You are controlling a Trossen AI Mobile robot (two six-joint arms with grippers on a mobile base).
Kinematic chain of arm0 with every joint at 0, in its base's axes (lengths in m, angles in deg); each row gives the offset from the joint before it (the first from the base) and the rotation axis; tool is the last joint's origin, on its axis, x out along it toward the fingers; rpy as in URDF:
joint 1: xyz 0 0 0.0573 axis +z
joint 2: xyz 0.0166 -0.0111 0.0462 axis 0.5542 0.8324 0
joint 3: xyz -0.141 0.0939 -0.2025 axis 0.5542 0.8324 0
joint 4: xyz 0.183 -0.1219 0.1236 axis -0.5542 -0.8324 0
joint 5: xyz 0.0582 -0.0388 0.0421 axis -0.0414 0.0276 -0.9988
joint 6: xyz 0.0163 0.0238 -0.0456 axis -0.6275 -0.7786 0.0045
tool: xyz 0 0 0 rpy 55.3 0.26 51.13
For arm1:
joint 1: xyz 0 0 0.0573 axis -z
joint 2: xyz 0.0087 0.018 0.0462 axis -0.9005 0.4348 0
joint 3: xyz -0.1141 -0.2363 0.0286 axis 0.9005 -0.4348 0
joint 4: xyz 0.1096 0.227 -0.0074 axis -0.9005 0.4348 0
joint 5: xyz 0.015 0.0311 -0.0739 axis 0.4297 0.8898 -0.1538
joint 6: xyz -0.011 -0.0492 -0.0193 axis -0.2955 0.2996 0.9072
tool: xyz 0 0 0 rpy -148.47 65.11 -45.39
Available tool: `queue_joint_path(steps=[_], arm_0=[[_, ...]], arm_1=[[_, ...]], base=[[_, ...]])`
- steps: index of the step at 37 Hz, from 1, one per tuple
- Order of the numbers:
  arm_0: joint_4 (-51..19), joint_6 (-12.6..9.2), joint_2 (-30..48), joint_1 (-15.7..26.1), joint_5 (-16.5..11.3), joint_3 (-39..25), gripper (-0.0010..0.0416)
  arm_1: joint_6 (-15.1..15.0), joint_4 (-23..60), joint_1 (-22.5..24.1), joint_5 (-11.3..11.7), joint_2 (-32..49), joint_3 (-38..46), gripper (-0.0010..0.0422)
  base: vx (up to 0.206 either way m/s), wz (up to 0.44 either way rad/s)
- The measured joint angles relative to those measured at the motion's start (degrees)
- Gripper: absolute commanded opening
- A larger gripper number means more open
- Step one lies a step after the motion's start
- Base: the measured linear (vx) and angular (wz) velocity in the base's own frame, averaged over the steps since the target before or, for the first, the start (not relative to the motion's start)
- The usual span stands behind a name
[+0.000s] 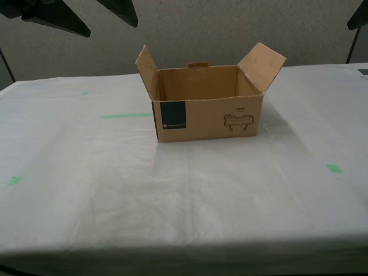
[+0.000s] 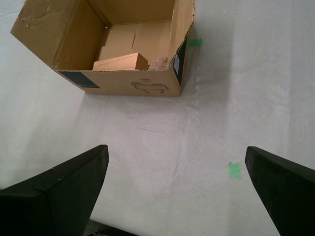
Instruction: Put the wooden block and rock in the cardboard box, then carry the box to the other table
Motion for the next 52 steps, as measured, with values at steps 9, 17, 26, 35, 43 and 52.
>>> queue_joint_path(steps=[9, 17, 26, 35, 43, 52], arm_0=[[0.0, 0.0, -0.02, 0.0, 0.02, 0.0, 0.0388], [0.0, 0.0, 0.0, 0.0, 0.0, 0.0, 0.0388], [0.0, 0.0, 0.0, -0.04, 0.0, 0.0, 0.0388], [0.0, 0.0, 0.0, -0.07, 0.0, 0.0, 0.0388], [0.0, 0.0, 0.0, -0.07, 0.0, 0.0, 0.0388], [0.0, 0.0, -0.02, -0.04, 0.0, 0.0, 0.0388]], arm_1=[[0.0, -0.02, 0.0, 0.0, 0.0, 0.0, 0.0398], [0.0, -0.02, 0.0, 0.0, 0.0, 0.0, 0.0398], [0.0, -0.02, -0.31, 0.0, 0.0, 0.0, 0.0398], [0.0, -0.02, -0.74, 0.0, -0.07, 0.0, 0.0398], [0.0, -0.02, -0.74, 0.0, -2.86, 0.0, 0.0398], [0.0, -0.02, -0.74, 0.0, -4.87, 0.0, 0.0398]], base=[[0.0, 0.0], [0.0, 0.0], [0.0, 0.0], [0.0, 0.0], [0.0, 0.0], [0.0, 0.0]])
